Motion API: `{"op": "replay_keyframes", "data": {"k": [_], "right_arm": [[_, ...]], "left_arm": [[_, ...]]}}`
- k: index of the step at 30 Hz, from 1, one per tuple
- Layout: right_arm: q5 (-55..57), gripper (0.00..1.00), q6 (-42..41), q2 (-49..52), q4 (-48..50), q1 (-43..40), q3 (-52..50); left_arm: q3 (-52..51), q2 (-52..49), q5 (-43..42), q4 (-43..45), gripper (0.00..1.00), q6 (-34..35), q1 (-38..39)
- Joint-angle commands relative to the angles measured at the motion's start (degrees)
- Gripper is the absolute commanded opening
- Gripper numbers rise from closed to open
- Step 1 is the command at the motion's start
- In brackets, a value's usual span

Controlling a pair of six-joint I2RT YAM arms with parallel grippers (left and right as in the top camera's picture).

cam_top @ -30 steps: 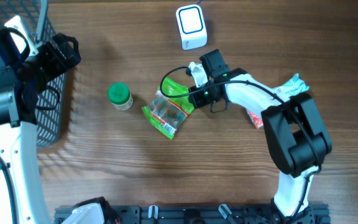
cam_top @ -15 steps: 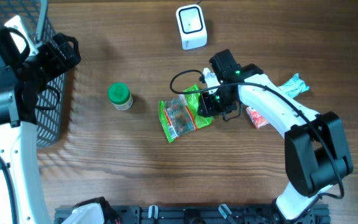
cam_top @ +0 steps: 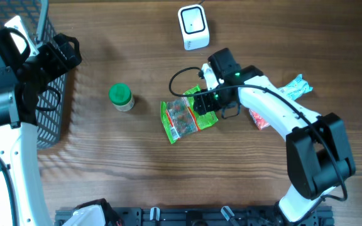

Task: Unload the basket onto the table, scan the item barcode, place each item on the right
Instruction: 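Grasp the green snack bag mid-table with the right gripper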

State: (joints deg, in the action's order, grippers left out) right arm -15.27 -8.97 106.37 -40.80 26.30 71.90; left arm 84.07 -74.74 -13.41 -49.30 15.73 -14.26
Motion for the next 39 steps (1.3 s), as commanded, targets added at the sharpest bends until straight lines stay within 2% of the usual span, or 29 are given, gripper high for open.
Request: {"op": "replay_keyframes", "data": {"k": [1,8,10,12,13,15,19,20,21,22,23,25,26,28,32,39], "right_arm": [[3.6,0.73,0.0,0.3,0.3,1.1,-0.4],[3.7,0.74,0.0,0.3,-0.4,1.1,-1.2],[3.7,0.74,0.0,0.3,-0.1,1.1,-1.9],[3.7,0.74,0.0,0.3,-0.1,1.1,-2.3],[3.6,0.74,-0.1,0.3,0.0,1.1,-2.6],[3.2,0.74,-0.3,0.3,0.1,1.1,-2.8],[2.5,0.75,-0.4,0.3,0.0,1.0,-3.0],[1.6,0.75,-0.4,0.3,0.0,1.0,-3.0],[0.7,0.75,-0.4,0.3,0.1,1.0,-3.0],[0.2,0.76,-0.4,0.3,0.2,1.0,-3.0],[0.1,0.76,-0.5,0.3,0.3,1.0,-3.0],[-0.3,0.78,-0.9,0.3,0.2,0.9,-3.0],[-0.3,0.79,-2.4,0.3,0.3,0.5,-3.0],[-0.6,0.82,-3.9,0.3,0.5,-0.2,-3.0],[-6.6,0.82,-1.6,0.3,0.7,-1.8,-3.0],[-7.1,0.82,-1.5,0.3,1.8,-2.5,-3.0]], "left_arm": [[0.5,0.0,-0.3,0.1,1.0,0.1,-0.3],[0.5,0.0,-0.4,0.2,1.0,0.2,-0.3],[0.5,0.0,-5.0,-3.3,1.0,0.1,-0.3],[0.1,-0.3,-13.5,-7.8,1.0,0.0,0.2],[-1.0,-0.7,-16.1,-11.0,1.0,-0.5,1.8],[-4.0,-1.3,-16.1,-14.3,1.0,-0.5,5.6],[-10.7,-2.6,-16.1,-12.3,1.0,-0.5,15.0],[-11.7,-3.3,-15.4,-11.3,0.94,-0.5,17.0],[-12.3,-3.9,-14.6,-10.4,0.67,-0.5,18.5],[-13.0,-4.6,-13.7,-9.3,0.48,-0.5,20.2],[-13.9,-5.5,-12.9,-7.9,0.34,-0.2,22.1],[-15.7,-7.5,-8.7,-5.7,0.2,3.2,25.2],[-16.9,-9.1,-4.1,-4.5,0.07,7.3,27.2],[-18.5,-12.0,-2.0,-1.5,0.04,10.3,29.8],[-19.1,-17.2,-2.1,2.0,0.04,11.5,33.1],[-19.2,-25.7,-2.1,8.1,0.05,12.0,35.8]]}}
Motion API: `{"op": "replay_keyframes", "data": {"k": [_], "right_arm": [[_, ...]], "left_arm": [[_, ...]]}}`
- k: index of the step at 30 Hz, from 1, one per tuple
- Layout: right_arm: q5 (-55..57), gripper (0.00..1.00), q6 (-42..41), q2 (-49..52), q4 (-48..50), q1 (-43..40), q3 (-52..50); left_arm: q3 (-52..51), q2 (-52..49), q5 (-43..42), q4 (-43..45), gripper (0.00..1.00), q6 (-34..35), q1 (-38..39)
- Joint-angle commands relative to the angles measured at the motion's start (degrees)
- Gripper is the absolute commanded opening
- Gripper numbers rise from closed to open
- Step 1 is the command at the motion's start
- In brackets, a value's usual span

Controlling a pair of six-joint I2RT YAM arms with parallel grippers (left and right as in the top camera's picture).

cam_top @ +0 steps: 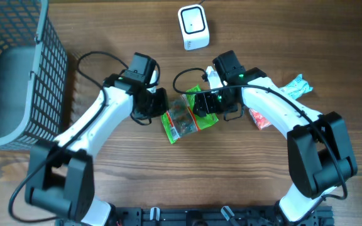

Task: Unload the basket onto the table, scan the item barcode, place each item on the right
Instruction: 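Grasp the green snack bag mid-table with the right gripper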

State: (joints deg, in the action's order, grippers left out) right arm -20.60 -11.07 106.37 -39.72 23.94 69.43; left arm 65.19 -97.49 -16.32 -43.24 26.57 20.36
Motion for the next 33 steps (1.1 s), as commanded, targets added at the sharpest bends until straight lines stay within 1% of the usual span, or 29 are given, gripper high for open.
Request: {"op": "replay_keyframes", "data": {"k": [1,3,8,10,13,17,20,22,24,26,27,28,29,31,33], "right_arm": [[-1.7,0.82,0.5,0.5,1.1,-0.2,-0.6],[-1.7,0.82,0.4,1.6,1.8,-0.2,-0.6],[-2.1,0.8,0.5,5.8,2.0,-0.1,-0.6],[-3.6,0.77,0.6,6.7,2.2,-0.1,-0.6],[-8.2,0.66,2.0,7.4,5.1,-0.2,-2.1],[-17.8,0.63,5.2,7.6,8.6,-0.2,-4.9],[-19.6,0.62,4.8,7.6,11.2,-0.2,-6.9],[-20.0,0.57,4.6,7.6,13.3,-0.2,-8.0],[-21.8,0.45,4.7,7.6,16.2,-0.2,-9.2],[-22.6,0.25,5.1,7.6,18.3,-0.2,-10.3],[-22.7,0.22,5.5,7.6,18.3,-0.2,-10.4],[-23.7,0.11,7.2,7.6,18.2,-0.2,-10.4],[-24.9,0.04,8.9,7.6,17.9,-0.2,-10.4],[-24.9,0.04,9.9,7.0,16.7,-0.9,-10.4],[-25.0,0.04,10.2,5.1,15.0,-2.6,-10.4]], "left_arm": [[-0.3,-3.6,0.8,2.9,0.06,1.1,1.3],[-0.3,-4.5,0.8,3.9,0.09,1.1,1.4],[-0.3,-7.2,1.7,4.4,0.08,1.1,2.0],[-0.3,-8.5,2.0,4.6,0.08,1.1,2.3],[-0.3,-10.3,3.2,5.3,0.08,1.1,2.4],[-0.5,-11.5,3.1,5.1,0.08,1.1,2.4],[-0.5,-11.8,3.1,5.2,0.07,1.1,2.4],[-0.5,-11.8,3.1,5.4,0.07,1.1,2.4],[-0.5,-11.8,3.1,5.4,0.07,1.1,2.4],[-0.5,-11.8,3.1,5.4,0.07,1.1,2.4],[-0.5,-11.8,3.1,5.4,0.08,1.1,2.4],[-0.5,-11.8,3.1,5.4,0.06,1.1,2.4],[-0.5,-11.8,3.1,5.4,0.04,1.1,2.4],[0.6,-10.9,3.1,4.3,0.04,0.6,2.1],[3.7,-8.4,3.7,0.9,0.04,0.6,1.0]]}}
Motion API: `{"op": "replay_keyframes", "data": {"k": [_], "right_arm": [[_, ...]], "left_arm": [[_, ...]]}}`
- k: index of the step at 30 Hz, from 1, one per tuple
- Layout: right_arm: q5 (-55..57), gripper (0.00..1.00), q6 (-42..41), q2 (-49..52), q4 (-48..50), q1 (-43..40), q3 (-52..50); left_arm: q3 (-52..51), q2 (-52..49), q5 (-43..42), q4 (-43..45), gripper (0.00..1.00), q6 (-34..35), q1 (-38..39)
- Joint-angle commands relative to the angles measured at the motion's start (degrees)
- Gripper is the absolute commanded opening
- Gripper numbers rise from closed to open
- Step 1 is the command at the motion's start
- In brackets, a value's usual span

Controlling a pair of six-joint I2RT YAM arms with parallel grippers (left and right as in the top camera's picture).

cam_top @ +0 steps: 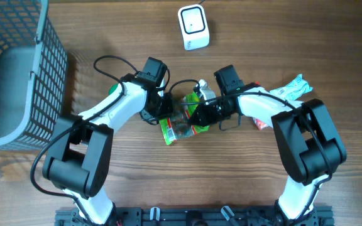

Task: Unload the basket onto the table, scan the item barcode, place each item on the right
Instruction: 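Grasp the green snack bag mid-table with the right gripper, then lift the green snack bag and move it toward the scanner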

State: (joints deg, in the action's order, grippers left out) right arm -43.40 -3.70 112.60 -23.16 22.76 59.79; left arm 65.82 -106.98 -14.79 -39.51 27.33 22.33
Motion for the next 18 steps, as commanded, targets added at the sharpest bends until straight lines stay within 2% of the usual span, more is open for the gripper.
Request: {"op": "replay_keyframes", "data": {"k": [1,4,6,12,15,18], "right_arm": [[-3.9,0.04,3.5,-3.1,-3.0,-2.8,-0.8],[-9.1,0.04,6.0,-7.0,-6.4,-4.3,-0.8],[-9.4,0.04,6.7,-9.7,-8.5,-4.4,-0.8],[-9.6,0.04,5.7,-23.1,-20.4,-4.4,-0.8],[-9.6,0.04,0.2,-30.1,-22.2,-4.4,-0.8],[-9.7,0.04,-8.0,-34.8,-22.1,-4.4,-0.8]], "left_arm": [[6.1,4.0,2.5,-5.7,0.04,-0.1,-2.2],[11.2,11.6,2.5,-9.0,0.04,-1.2,-4.4],[12.9,17.6,3.2,-10.5,0.08,-1.6,-6.4],[12.9,27.7,13.4,-13.4,0.09,-1.6,-12.8],[12.9,27.8,19.2,-15.3,0.08,-2.4,-14.2],[12.9,27.5,20.9,-17.9,0.08,-7.6,-14.4]]}}
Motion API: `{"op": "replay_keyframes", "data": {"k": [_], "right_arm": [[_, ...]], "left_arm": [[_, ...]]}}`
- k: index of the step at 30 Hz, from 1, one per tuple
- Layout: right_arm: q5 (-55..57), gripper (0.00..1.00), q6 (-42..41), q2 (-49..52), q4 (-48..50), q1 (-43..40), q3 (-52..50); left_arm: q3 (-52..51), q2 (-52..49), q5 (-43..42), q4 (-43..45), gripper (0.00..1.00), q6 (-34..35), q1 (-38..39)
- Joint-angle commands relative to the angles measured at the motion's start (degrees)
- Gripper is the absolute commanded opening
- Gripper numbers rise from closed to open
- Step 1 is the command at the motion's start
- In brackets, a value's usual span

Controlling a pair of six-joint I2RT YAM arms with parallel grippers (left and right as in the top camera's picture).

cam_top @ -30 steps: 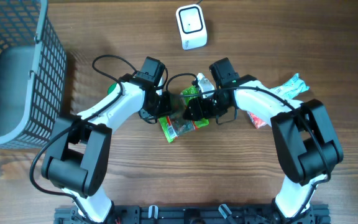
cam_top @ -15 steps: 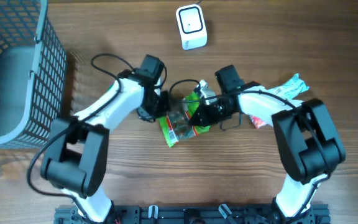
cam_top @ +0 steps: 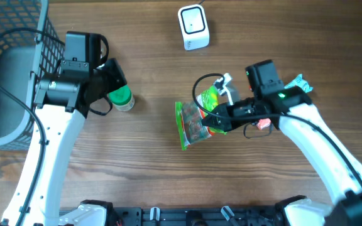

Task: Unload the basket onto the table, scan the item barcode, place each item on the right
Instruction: 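Lift the green snack bag and move it toward the scanner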

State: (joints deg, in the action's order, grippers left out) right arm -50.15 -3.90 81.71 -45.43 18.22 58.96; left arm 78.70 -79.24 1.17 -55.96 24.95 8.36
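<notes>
The item is a green snack packet (cam_top: pixel 193 123) with colourful contents, seen in the overhead view just right of the table's middle. My right gripper (cam_top: pixel 219 119) is shut on the packet's right edge, and the packet looks raised off the wood. The white barcode scanner (cam_top: pixel 193 27) stands at the far edge, well above the packet. My left gripper (cam_top: pixel 114 80) is far to the left, beside a green-lidded jar (cam_top: pixel 121 98); its fingers are too dark to read.
A grey wire basket (cam_top: pixel 17 37) fills the far left corner. A teal packet (cam_top: pixel 298 83) and a red packet (cam_top: pixel 264 124) lie under the right arm. A black cable loops off the right wrist over the packet.
My left gripper has left the packet's left edge and now sits back by the jar. The right gripper still grips the packet, which is now a little further right and turned more upright.
At first the left arm was at the basket while my right gripper sat on the packet lying on the table. Then the left gripper was at the packet's left edge, both grippers on it. Now only the right gripper holds it.
</notes>
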Motion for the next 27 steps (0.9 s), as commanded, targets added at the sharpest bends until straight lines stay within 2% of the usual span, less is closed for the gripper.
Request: {"op": "replay_keyframes", "data": {"k": [1,7,9,11,14,15,16,17,18,24,27], "right_arm": [[-3.7,0.04,-8.5,-4.5,0.4,0.2,0.1],[-6.6,0.04,-8.5,-4.8,0.8,0.2,0.1],[-6.6,0.04,-8.5,-4.8,0.8,0.2,0.1],[-7.0,0.04,-8.5,-4.8,1.0,0.2,0.1],[-7.2,0.04,-8.5,-4.8,1.2,0.2,0.1],[-8.1,0.04,-8.1,-4.8,1.2,0.2,0.1],[-8.6,0.04,-8.2,-4.8,1.2,0.2,0.1],[-9.0,0.04,-8.1,-4.8,1.2,0.2,0.1],[-9.4,0.04,-8.1,-4.8,1.2,0.2,0.1],[-10.0,0.04,-8.0,-4.8,1.2,0.2,0.1],[-15.0,0.04,-4.2,-4.8,1.2,0.2,0.1]], "left_arm": [[0.1,-0.3,4.9,-1.8,0.08,-5.2,-0.4],[0.1,-0.3,5.0,-1.5,0.1,-5.0,-0.5],[0.1,-0.3,7.3,-1.8,0.1,-1.2,-1.5],[0.1,-0.3,8.3,-1.9,0.13,1.3,-2.7],[0.1,-0.3,8.3,-2.0,0.18,1.3,-4.0],[0.1,-0.3,8.3,-1.9,0.26,1.3,-4.3],[0.1,-0.3,8.3,-1.9,0.48,1.2,-4.4],[0.1,-0.3,8.3,-1.9,0.6,1.2,-4.4],[0.1,-0.3,8.3,-2.0,1.0,1.2,-4.4],[0.1,-0.3,8.3,-2.4,1.0,1.2,-4.4],[0.1,-0.3,8.3,-2.4,1.0,1.2,-4.4]]}}
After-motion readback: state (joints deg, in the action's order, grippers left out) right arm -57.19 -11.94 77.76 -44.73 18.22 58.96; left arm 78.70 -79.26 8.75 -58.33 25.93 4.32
